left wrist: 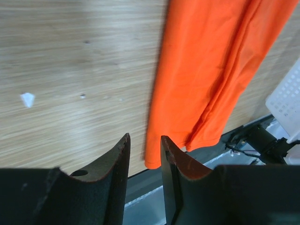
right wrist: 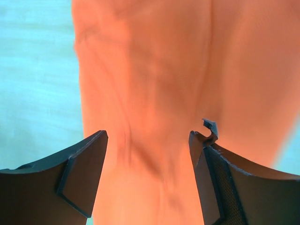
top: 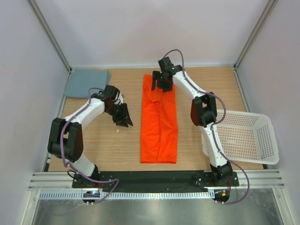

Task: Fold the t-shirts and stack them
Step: Fold the tshirt

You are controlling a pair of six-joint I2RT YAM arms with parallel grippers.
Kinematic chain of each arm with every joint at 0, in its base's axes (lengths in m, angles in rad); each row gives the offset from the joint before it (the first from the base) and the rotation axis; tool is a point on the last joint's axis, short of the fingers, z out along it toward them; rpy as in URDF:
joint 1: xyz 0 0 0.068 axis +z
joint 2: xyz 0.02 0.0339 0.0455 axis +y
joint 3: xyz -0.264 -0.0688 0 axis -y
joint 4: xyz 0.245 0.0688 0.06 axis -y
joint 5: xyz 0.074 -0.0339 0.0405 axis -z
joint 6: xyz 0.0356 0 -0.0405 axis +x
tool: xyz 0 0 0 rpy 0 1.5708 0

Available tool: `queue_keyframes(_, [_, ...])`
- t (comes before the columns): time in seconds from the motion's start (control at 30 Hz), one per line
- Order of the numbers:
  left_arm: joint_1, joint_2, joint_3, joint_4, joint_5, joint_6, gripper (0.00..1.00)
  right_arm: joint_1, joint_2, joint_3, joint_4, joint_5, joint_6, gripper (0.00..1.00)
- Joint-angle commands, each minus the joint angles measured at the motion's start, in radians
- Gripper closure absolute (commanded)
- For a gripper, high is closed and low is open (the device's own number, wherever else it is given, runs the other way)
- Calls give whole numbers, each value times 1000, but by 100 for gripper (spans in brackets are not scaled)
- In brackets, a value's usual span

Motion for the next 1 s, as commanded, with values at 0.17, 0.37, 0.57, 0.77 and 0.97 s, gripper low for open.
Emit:
queue_keyframes(0.17, [-146,-53,-75,180,69,-185,67,1,-568,-529,-44,-106,-98,20])
queue_keyframes(0.37, [-245,-39,-102,310,119,-303,67,1,-755,-863,140,-334,-86,37])
queue_keyframes(0.57, [-420,24,-130,453,156,-402,66,-11,-794,-985,136,-400,-97,65])
queue_keyframes(0.77, [-465,3,-196,474,80,-453,70,-29,-832,-1120,99,-481,-98,77])
queue_keyframes(0.97, [-466,-86,-190,243,-61,-392,66,-19,-973,-1278,4,-441,-112,54])
